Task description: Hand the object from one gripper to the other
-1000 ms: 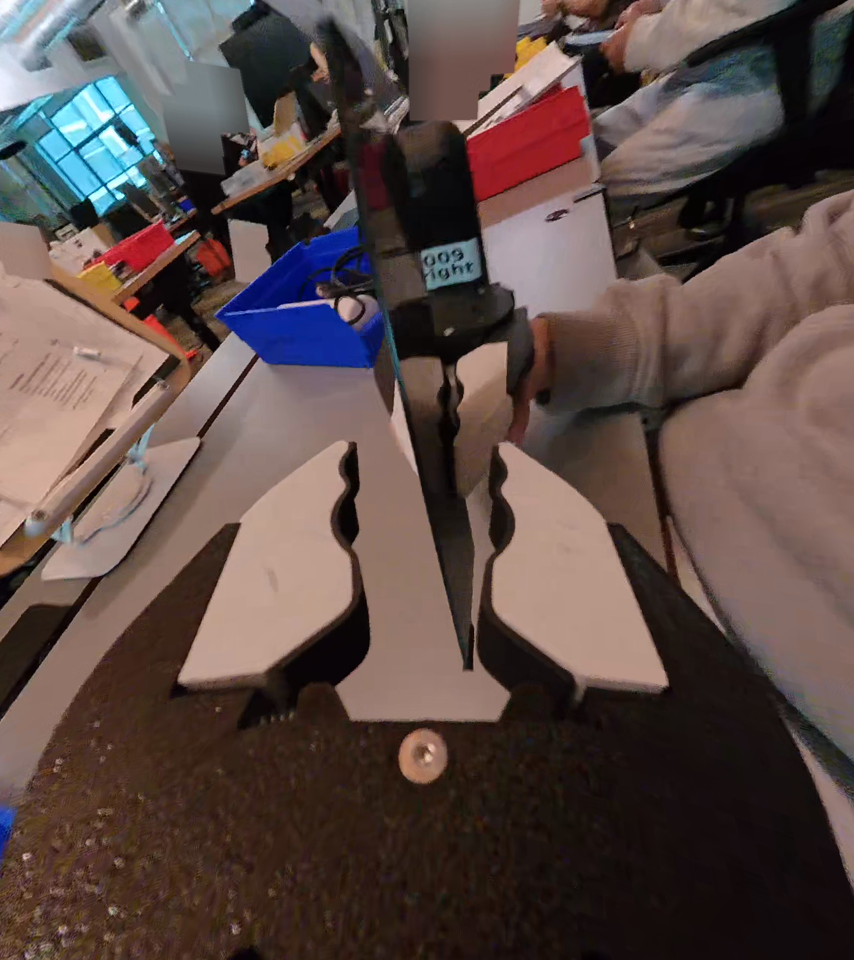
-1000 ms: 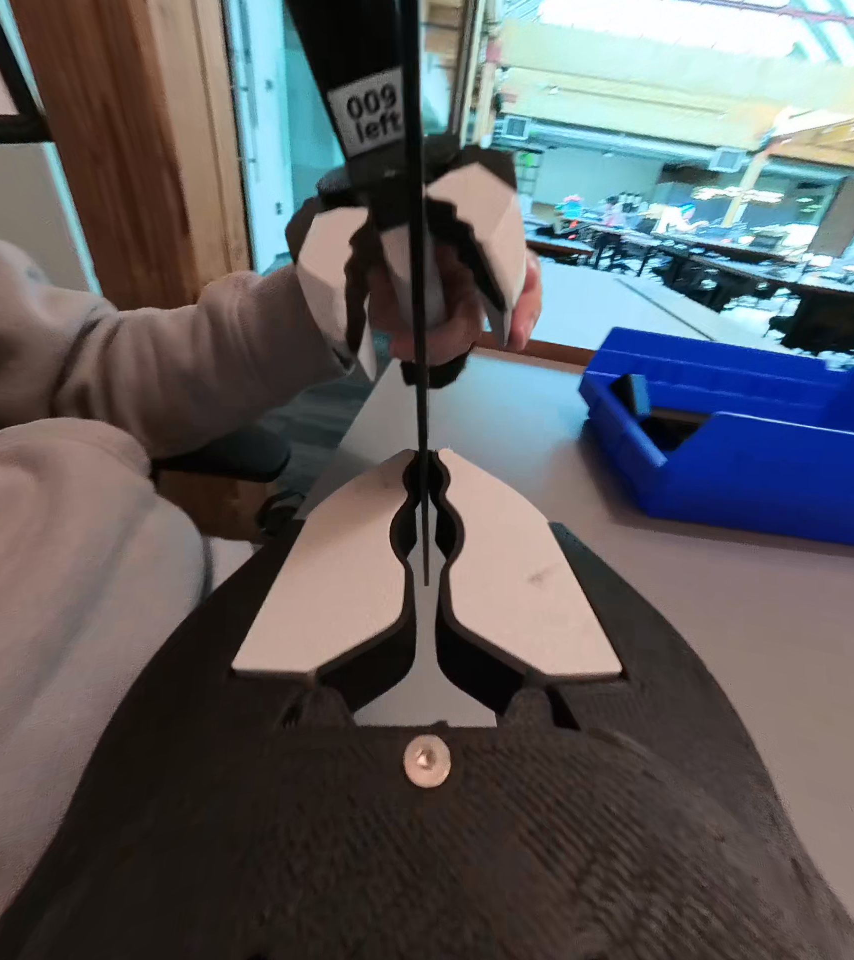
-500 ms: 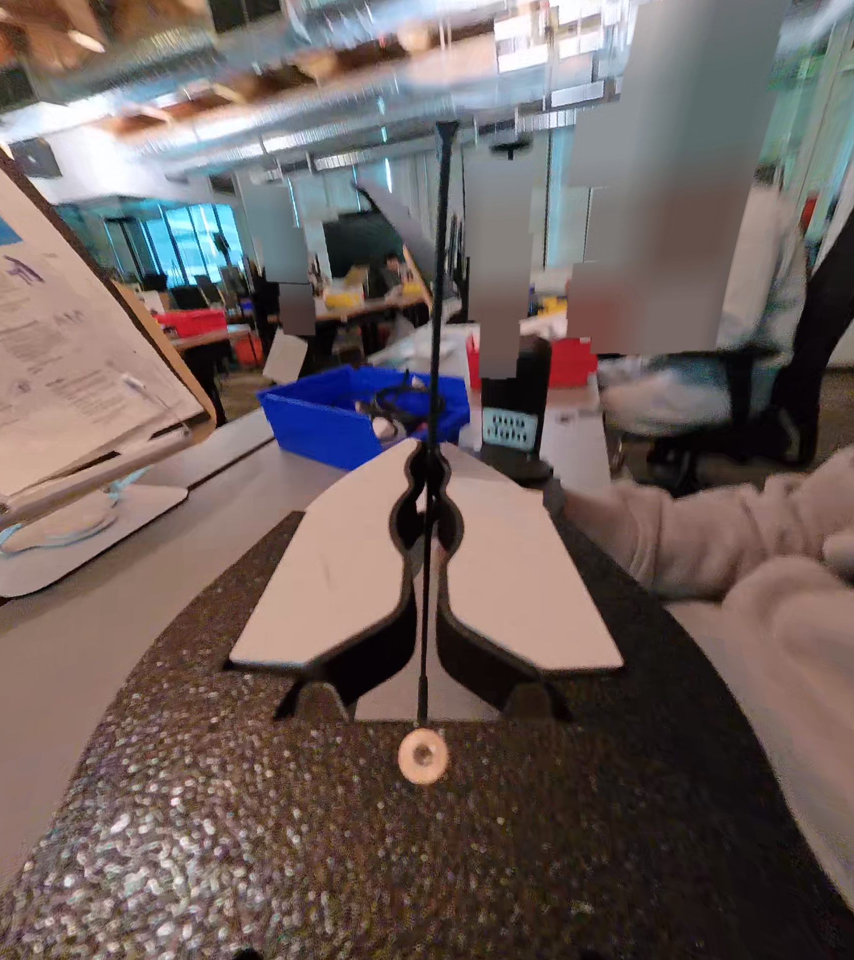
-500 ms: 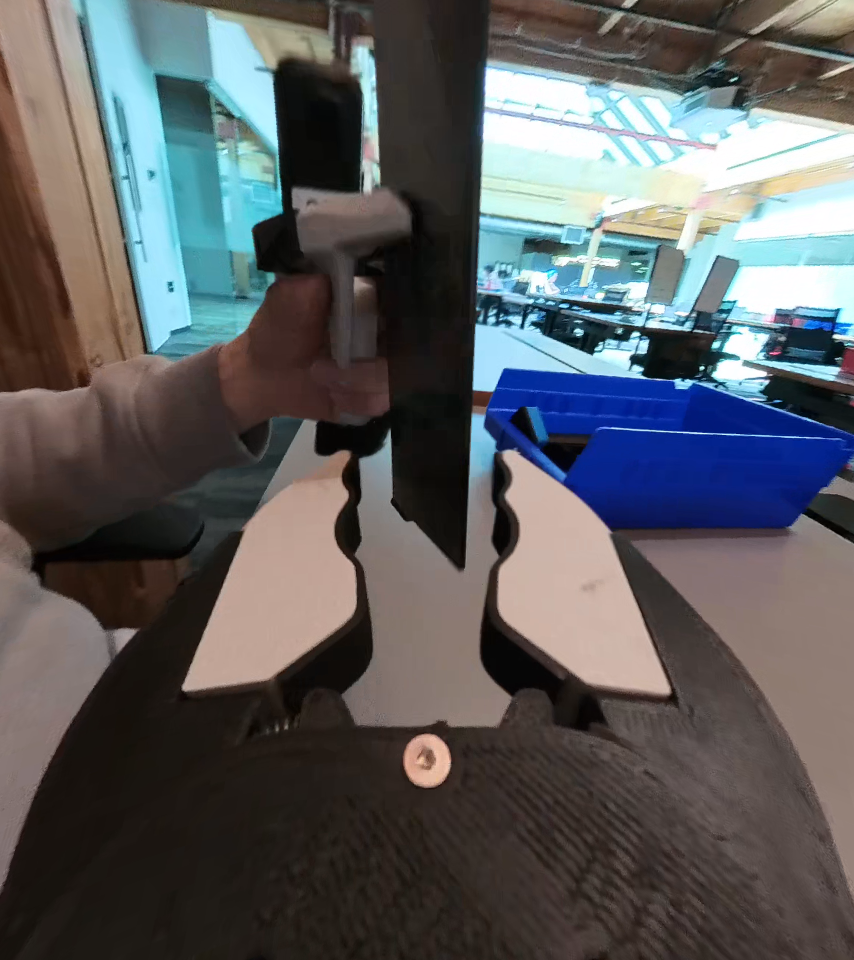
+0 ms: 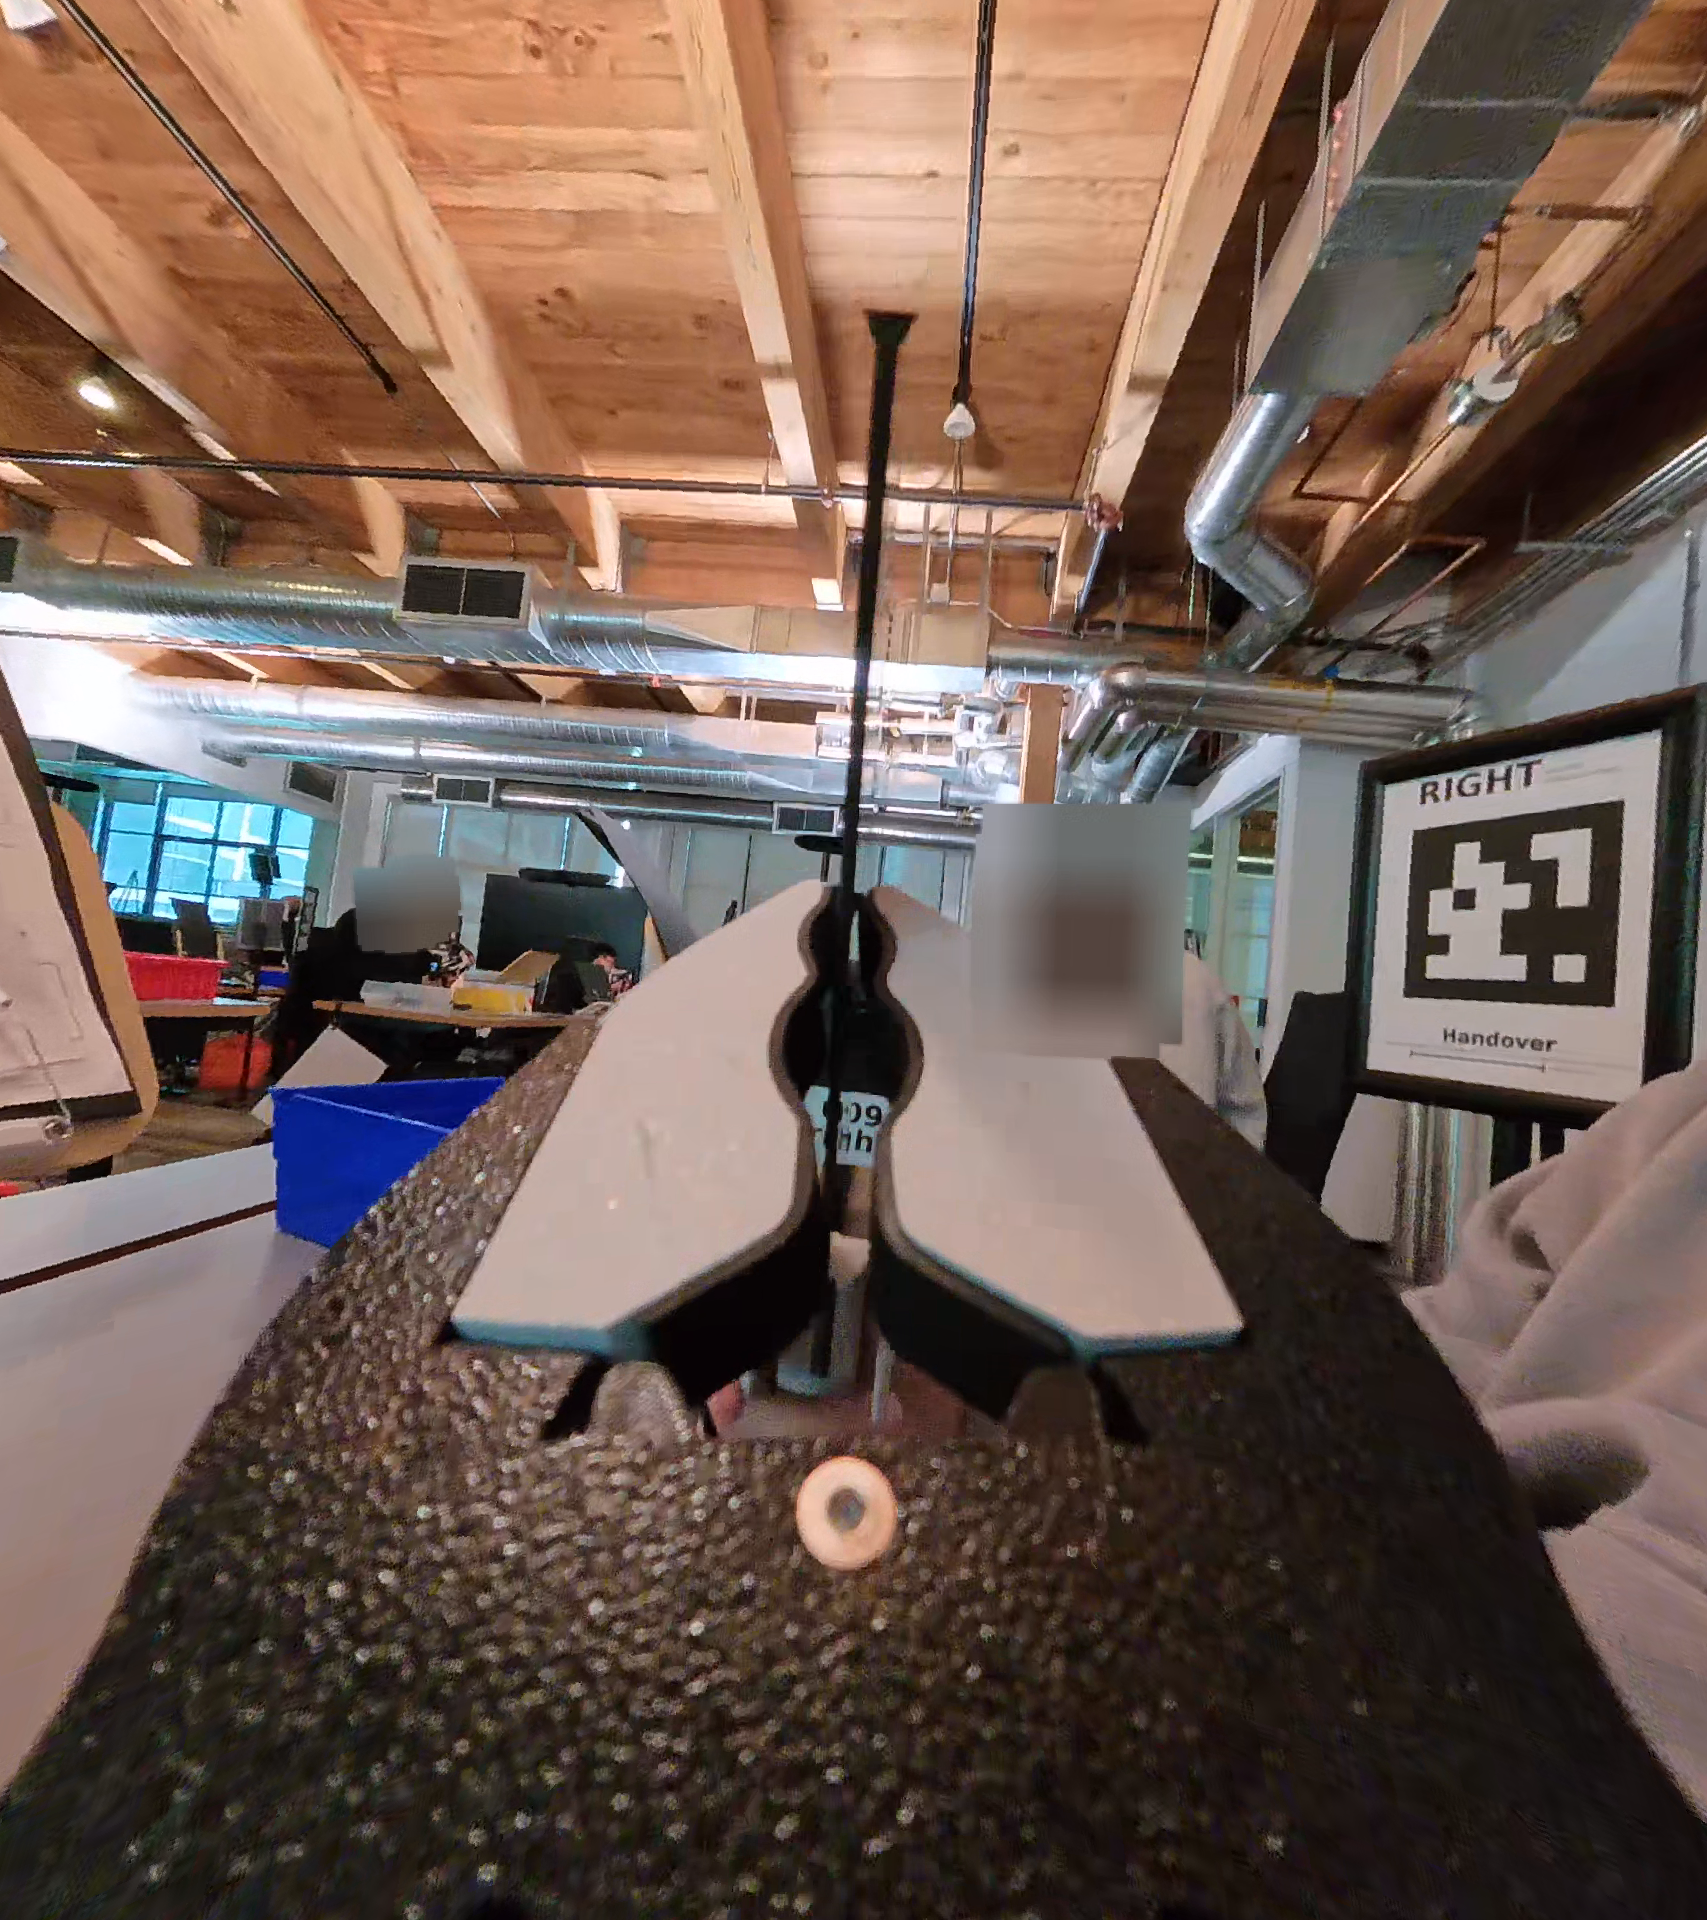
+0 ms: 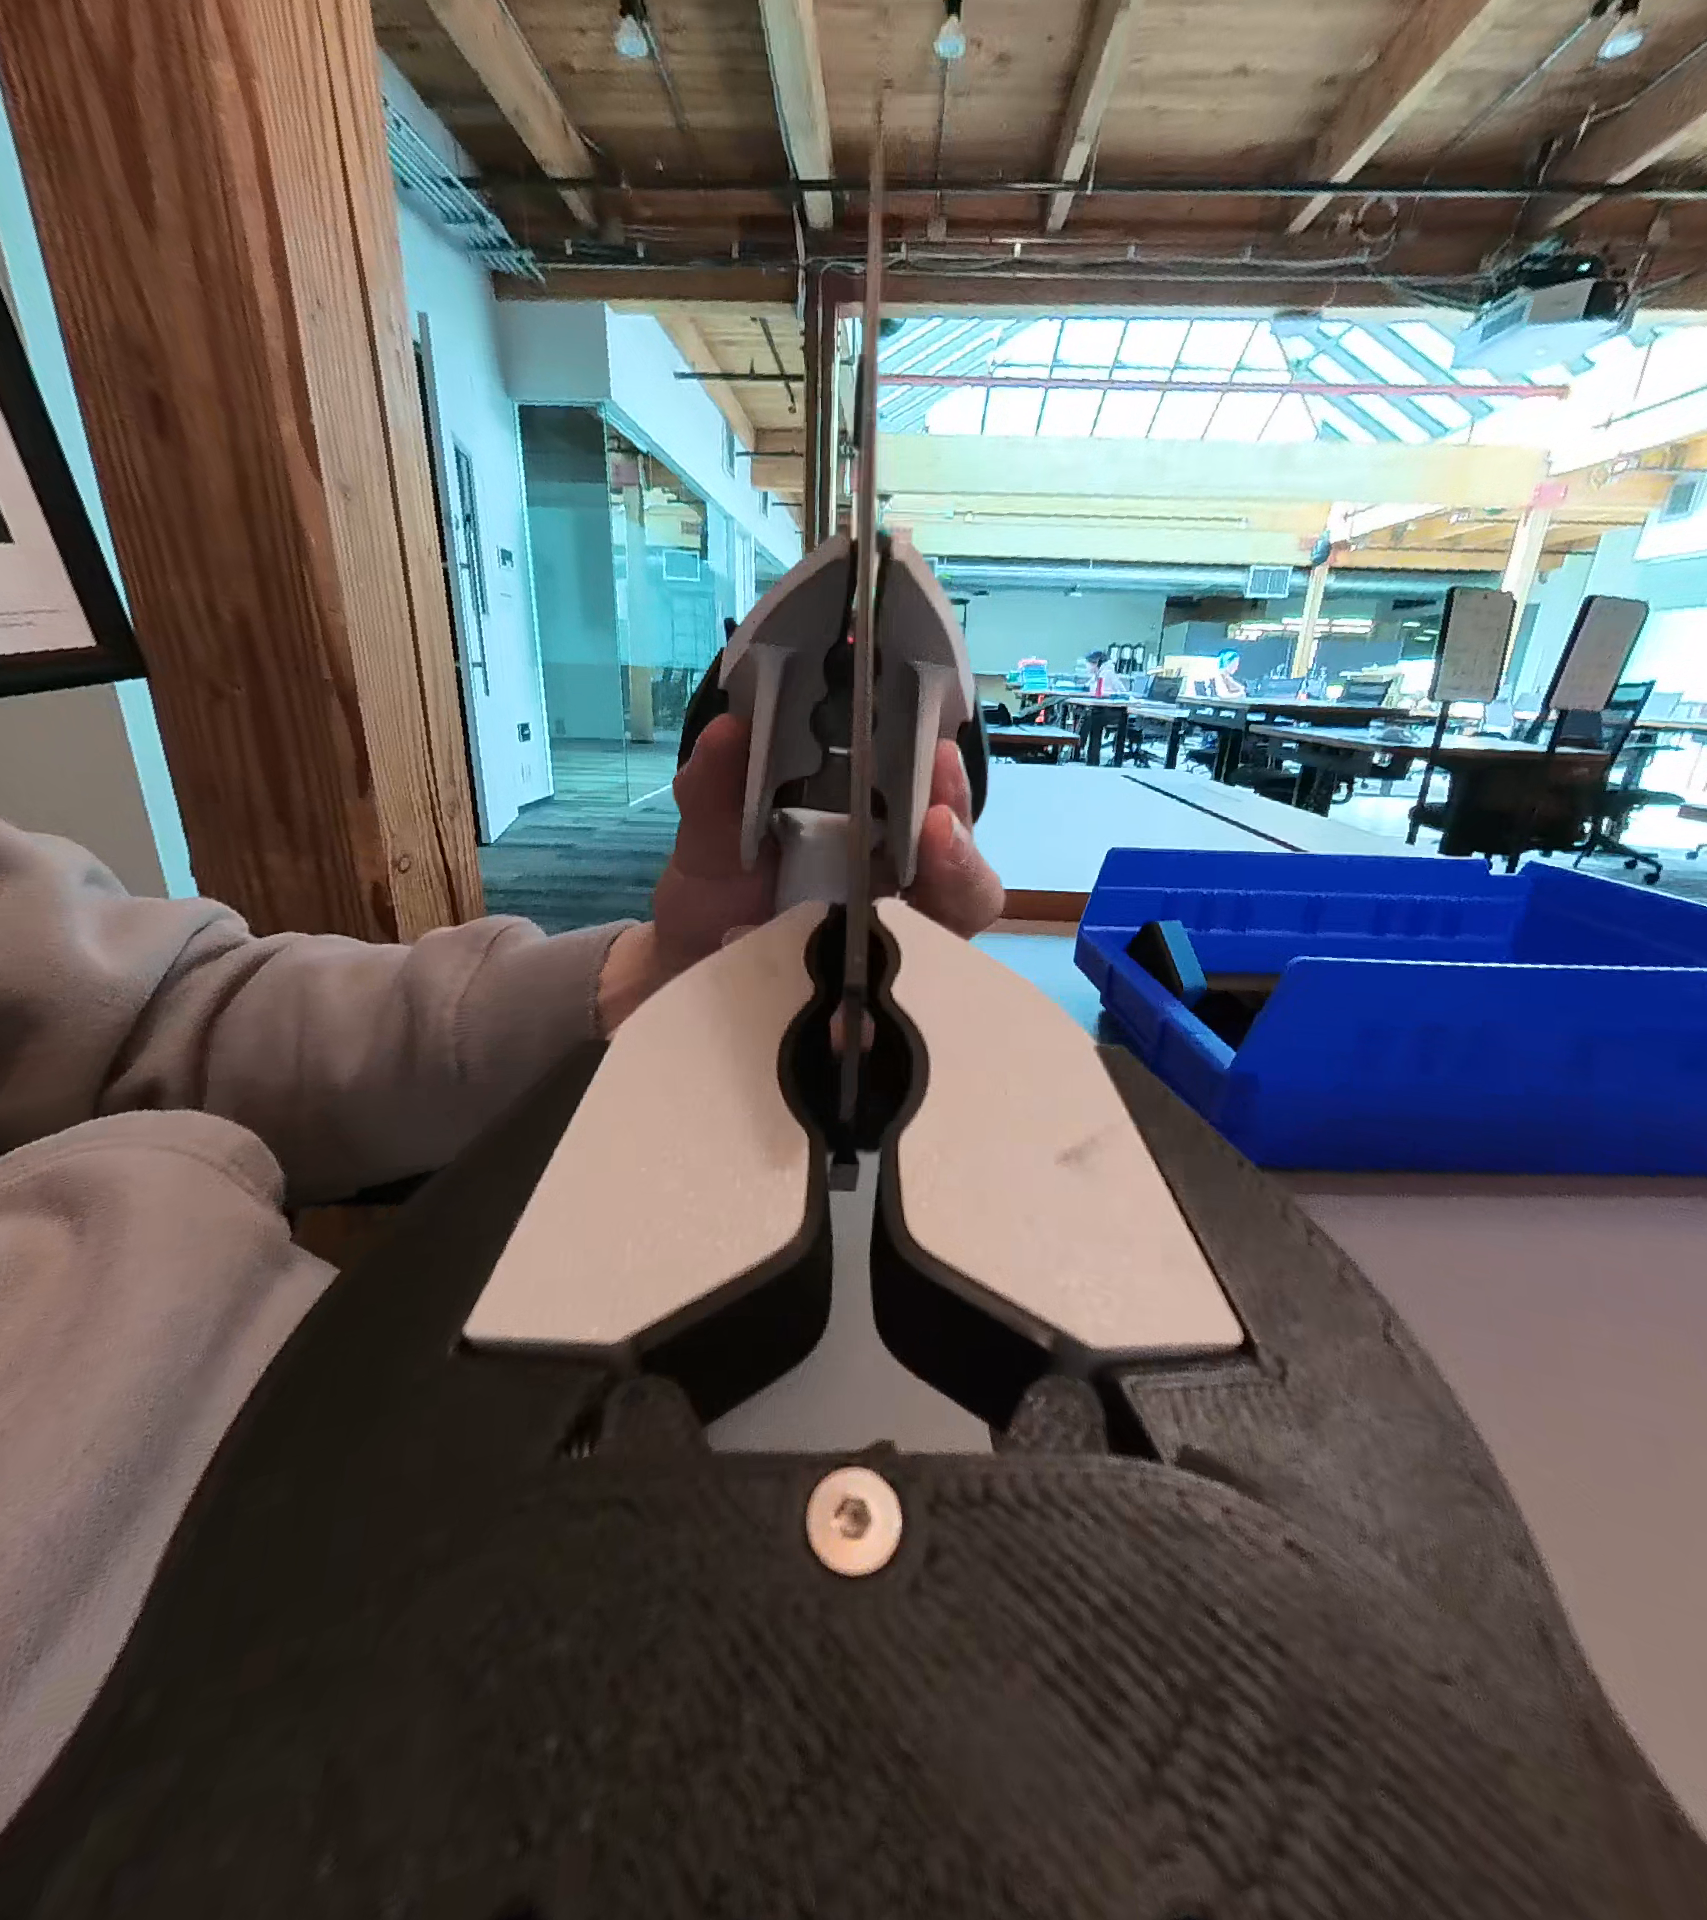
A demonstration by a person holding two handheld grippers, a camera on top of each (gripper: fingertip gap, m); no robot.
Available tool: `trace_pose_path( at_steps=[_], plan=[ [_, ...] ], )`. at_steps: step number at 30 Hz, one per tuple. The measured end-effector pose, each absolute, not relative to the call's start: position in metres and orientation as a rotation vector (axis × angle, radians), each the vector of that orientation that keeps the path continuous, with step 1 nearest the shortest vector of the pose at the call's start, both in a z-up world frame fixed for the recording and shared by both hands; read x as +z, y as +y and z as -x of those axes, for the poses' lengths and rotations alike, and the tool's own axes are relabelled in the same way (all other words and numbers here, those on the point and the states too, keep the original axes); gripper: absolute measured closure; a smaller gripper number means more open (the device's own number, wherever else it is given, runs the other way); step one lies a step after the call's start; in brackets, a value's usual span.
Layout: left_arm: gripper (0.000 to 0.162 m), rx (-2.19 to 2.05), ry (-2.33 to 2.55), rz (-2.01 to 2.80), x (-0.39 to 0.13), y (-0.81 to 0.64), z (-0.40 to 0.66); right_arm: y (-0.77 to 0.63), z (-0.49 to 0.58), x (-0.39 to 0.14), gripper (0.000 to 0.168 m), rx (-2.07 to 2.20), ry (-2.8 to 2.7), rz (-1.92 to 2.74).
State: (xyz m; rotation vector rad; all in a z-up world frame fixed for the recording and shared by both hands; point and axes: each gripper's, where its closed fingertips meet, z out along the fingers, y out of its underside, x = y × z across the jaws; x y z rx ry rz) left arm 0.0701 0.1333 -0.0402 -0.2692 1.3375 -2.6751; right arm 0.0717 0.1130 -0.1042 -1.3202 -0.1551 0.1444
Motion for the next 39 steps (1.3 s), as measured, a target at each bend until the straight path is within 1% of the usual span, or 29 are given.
trace_pose_path(
  at_steps=[1, 4, 7, 9, 10, 11, 12, 15, 16, 17, 18, 19, 20, 22, 23, 24, 25, 27, 30, 33, 36, 39],
  plan=[
    [0.155, -2.644, 1.368, 0.267, -0.041, 0.136, -0.07, 0.112, -0.071, -0.105, 0.166, 0.153, -0.16, 1.327],
    [0.136, -2.509, 1.541, 0.273, -0.043, 0.149, -0.071, 0.112, -0.072, -0.11, 0.166, 0.175, -0.151, 1.361],
    [0.121, -2.175, 1.819, 0.281, -0.059, 0.169, -0.066, 0.113, -0.076, -0.119, 0.166, 0.202, -0.126, 1.421],
    [0.115, -1.913, 1.897, 0.294, -0.067, 0.188, -0.064, 0.116, -0.073, -0.13, 0.166, 0.211, -0.147, 1.49],
    [0.115, -1.828, 1.925, 0.284, -0.069, 0.196, -0.059, 0.119, -0.07, -0.137, 0.166, 0.208, -0.167, 1.533],
    [0.119, -1.778, 1.967, 0.27, -0.071, 0.2, -0.052, 0.121, -0.067, -0.144, 0.166, 0.206, -0.19, 1.573],
    [0.118, -1.737, 2.024, 0.262, -0.075, 0.202, -0.045, 0.124, -0.063, -0.15, 0.166, 0.201, -0.215, 1.604],
    [0.117, -1.487, 2.2, 0.273, -0.102, 0.206, -0.041, 0.129, -0.052, -0.161, 0.166, 0.209, -0.284, 1.657],
    [0.12, -1.391, 2.256, 0.246, -0.113, 0.206, -0.04, 0.13, -0.05, -0.163, 0.166, 0.219, -0.293, 1.665],
    [0.128, -1.316, 2.306, 0.195, -0.122, 0.203, -0.039, 0.13, -0.05, -0.165, 0.166, 0.221, -0.292, 1.676],
    [0.143, -1.262, 2.343, 0.136, -0.128, 0.198, -0.037, 0.131, -0.053, -0.166, 0.166, 0.205, -0.283, 1.688],
    [0.153, -1.235, 2.365, 0.108, -0.131, 0.195, -0.037, 0.131, -0.058, -0.169, 0.166, 0.169, -0.267, 1.704],
    [0.158, -1.239, 2.393, 0.131, -0.131, 0.192, -0.037, 0.13, -0.063, -0.167, 0.165, 0.136, -0.246, 1.691],
    [0.16, -1.281, 2.399, 0.229, -0.127, 0.19, -0.043, 0.129, -0.074, -0.155, 0.162, 0.086, -0.183, 1.609],
    [0.16, -1.3, 2.376, 0.229, -0.125, 0.19, -0.046, 0.129, -0.081, -0.146, 0.154, 0.061, -0.13, 1.548],
    [0.16, -1.331, 2.334, 0.214, -0.121, 0.19, -0.048, 0.128, -0.091, -0.138, 0.135, 0.027, -0.061, 1.487],
    [0.16, -1.397, 2.283, 0.218, -0.114, 0.19, -0.051, 0.125, -0.1, -0.132, 0.122, 0.005, 0.0, 1.445],
    [0.16, -1.626, 2.128, 0.289, -0.092, 0.19, -0.059, 0.119, -0.114, -0.123, 0.106, 0.002, 0.09, 1.382],
    [0.161, -2.098, 1.812, 0.389, -0.052, 0.187, -0.068, 0.107, -0.123, -0.104, 0.104, 0.097, 0.188, 1.22],
    [0.16, -2.52, 1.561, 0.459, -0.037, 0.171, -0.078, 0.095, -0.125, -0.086, 0.108, 0.198, 0.23, 1.057],
    [0.161, -2.729, 1.54, 0.517, -0.053, 0.142, -0.086, 0.087, -0.129, -0.078, 0.109, 0.162, 0.238, 0.991],
    [0.161, -2.671, 1.657, 0.568, -0.082, 0.115, -0.095, 0.082, -0.125, -0.074, 0.118, 0.112, 0.191, 0.972]
  ],
)
